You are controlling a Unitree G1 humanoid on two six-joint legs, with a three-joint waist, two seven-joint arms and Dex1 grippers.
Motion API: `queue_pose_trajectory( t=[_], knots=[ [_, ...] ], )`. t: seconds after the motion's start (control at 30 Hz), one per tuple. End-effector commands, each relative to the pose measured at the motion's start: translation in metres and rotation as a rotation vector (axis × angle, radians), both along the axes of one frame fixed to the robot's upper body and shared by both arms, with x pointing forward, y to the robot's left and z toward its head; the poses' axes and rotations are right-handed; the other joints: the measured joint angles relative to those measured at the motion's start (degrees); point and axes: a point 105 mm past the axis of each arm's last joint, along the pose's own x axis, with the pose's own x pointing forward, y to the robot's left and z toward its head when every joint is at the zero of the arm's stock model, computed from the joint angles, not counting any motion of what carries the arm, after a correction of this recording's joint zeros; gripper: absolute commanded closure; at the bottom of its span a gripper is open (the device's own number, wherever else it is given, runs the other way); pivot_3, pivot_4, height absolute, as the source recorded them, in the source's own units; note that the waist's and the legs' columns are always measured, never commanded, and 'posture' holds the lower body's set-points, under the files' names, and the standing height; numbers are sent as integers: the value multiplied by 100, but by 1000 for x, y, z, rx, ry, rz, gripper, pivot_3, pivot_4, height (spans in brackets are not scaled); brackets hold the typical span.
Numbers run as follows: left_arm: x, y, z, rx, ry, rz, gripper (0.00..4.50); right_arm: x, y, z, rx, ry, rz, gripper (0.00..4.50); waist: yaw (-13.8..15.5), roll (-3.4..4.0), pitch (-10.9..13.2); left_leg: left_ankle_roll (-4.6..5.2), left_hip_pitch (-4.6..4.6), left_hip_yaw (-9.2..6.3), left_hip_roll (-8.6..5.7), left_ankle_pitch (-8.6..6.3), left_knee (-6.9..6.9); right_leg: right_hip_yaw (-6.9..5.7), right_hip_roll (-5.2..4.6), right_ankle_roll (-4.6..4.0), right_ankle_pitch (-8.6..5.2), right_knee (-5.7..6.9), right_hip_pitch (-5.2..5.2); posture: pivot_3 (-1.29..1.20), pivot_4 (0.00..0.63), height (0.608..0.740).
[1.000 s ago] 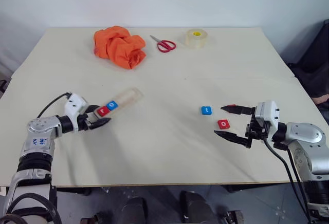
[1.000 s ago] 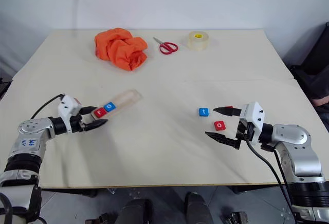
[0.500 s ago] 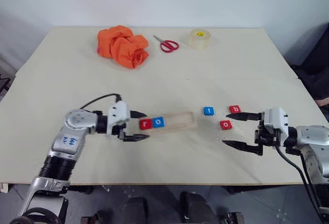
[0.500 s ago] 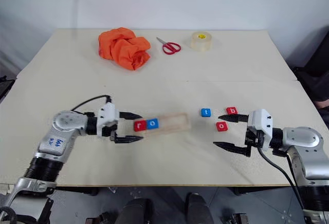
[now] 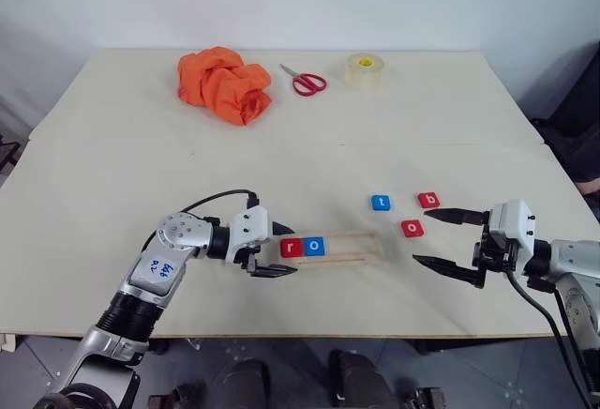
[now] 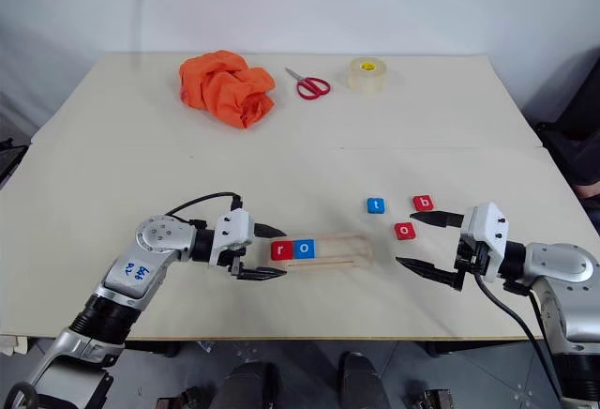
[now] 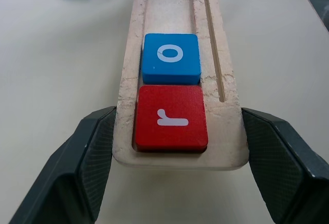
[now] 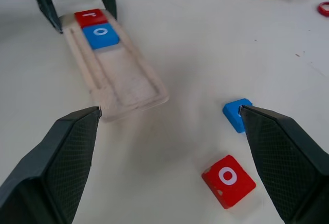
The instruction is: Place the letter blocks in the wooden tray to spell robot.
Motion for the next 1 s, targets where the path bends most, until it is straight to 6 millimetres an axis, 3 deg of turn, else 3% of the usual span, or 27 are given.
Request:
queue_pose_trajectory(
  t=[0.03, 0.23, 0.4, 0.53, 0.7, 0.8, 1.0],
  knots=[
    [-3, -4, 3, -14, -20, -15, 40, 1, -1, 13, 8, -60, -6, 0, -2, 0, 0, 0, 0, 0, 0, 0, 0, 0, 0, 0, 0, 0, 0, 0, 150, 740],
    [-5, 2, 1, -6, -23, -8, 40, 2, -2, 13, 12, -64, -15, 0, 1, 0, 0, 0, 0, -1, 0, 0, 0, 0, 0, 0, 0, 0, 0, 0, 150, 740],
    [-4, 17, 12, -28, -44, 14, 40, 3, -4, 12, 32, -62, -53, 0, -7, 0, 0, 0, 0, -1, 1, 0, -1, -1, 0, -2, -1, 0, 0, 0, 150, 740],
    [-8, 46, 35, -144, -5, 23, 40, 8, -6, 13, 116, -56, -181, 0, -6, 1, 0, 0, 0, -3, 2, 0, -2, -3, 0, -6, -3, 1, 0, 0, 150, 740],
    [-2, 75, 37, -209, -36, 82, 40, 7, -9, 9, 172, 12, -314, 0, 5, 6, 1, 0, 2, -2, 3, 0, -3, -3, -3, -34, -19, 4, -1, 0, 150, 740],
    [-1, 90, 29, -237, -52, 93, 40, 3, -13, -6, 131, 38, -431, 0, 19, 5, 1, 0, 0, -6, 3, 0, -4, -7, -3, -34, -19, 2, 0, 0, 150, 740],
    [-9, 86, 24, -413, -77, -14, 40, -9, -15, -12, 145, 36, -615, 0, 13, 5, 0, 1, -4, -3, 0, -2, -1, -6, -6, -36, -20, -1, 0, 0, 150, 740]
  ],
)
